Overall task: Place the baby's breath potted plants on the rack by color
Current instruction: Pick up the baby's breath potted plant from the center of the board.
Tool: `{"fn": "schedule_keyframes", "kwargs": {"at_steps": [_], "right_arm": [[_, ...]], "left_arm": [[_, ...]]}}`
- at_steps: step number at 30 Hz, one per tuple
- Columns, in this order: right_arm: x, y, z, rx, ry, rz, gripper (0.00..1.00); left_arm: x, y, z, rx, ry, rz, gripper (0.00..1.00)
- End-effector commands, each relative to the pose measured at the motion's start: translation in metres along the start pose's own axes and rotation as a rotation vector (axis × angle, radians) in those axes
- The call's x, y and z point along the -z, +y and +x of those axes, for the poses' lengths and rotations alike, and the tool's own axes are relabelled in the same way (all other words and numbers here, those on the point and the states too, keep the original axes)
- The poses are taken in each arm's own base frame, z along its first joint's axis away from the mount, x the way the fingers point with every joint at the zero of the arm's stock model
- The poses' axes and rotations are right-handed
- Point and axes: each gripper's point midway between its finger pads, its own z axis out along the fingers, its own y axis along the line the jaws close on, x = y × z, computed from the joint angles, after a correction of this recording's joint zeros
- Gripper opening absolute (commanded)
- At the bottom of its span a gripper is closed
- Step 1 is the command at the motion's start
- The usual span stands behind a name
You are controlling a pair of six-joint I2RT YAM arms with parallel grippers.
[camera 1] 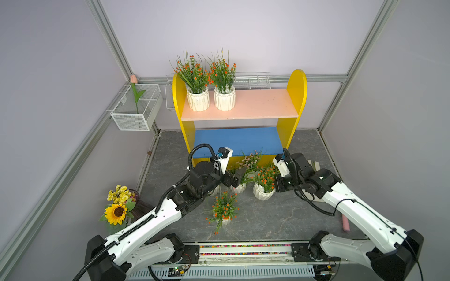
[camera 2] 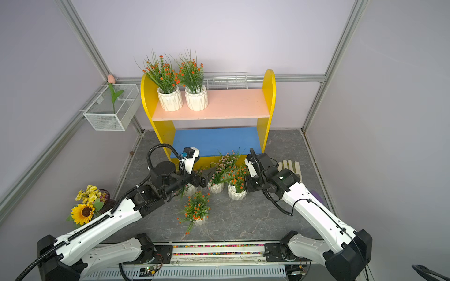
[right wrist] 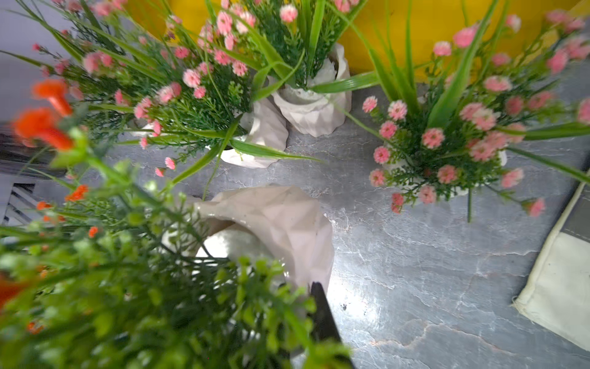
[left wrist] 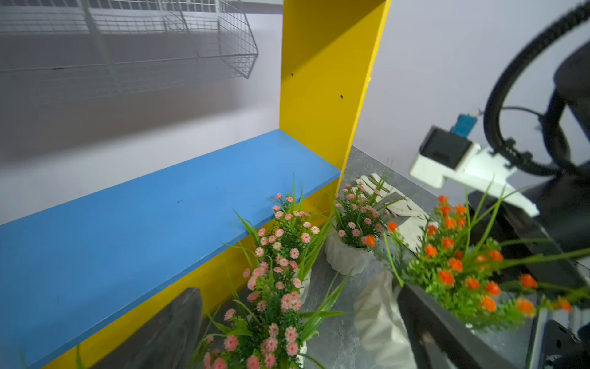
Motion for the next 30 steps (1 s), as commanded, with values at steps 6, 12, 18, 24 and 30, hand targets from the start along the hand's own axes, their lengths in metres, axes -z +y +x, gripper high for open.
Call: {"fn": "schedule_keyframes", "kwargs": {"at_steps": [6,12,18,24,30], "right_arm": [[0.04,0.007,-0.025,0.022,-0.075,-0.078,0.09],[0.051,0.006,-0.032,0.025,-0.087,-0.084,0.09],[0.057,0.012,-0.041,0.032,-0.099,-0.112,0.09],[0.059,0.02,-0.045,0.033,-0.096,-0.152,0.09],[0.059,0.028,-0.044,0.023,-0.081,-0.202,0.09]], "left_arm": [[-0.016,-0.05,0.026,-0.098,0.024,0.136,1.0],[-0.021,-0.079,0.041,-0.152,0.033,0.227,1.0],[-0.028,-0.099,0.046,-0.17,0.029,0.286,1.0],[-0.042,-0.107,0.045,-0.171,0.005,0.276,1.0],[-0.059,-0.112,0.044,-0.173,0.002,0.259,1.0]]}}
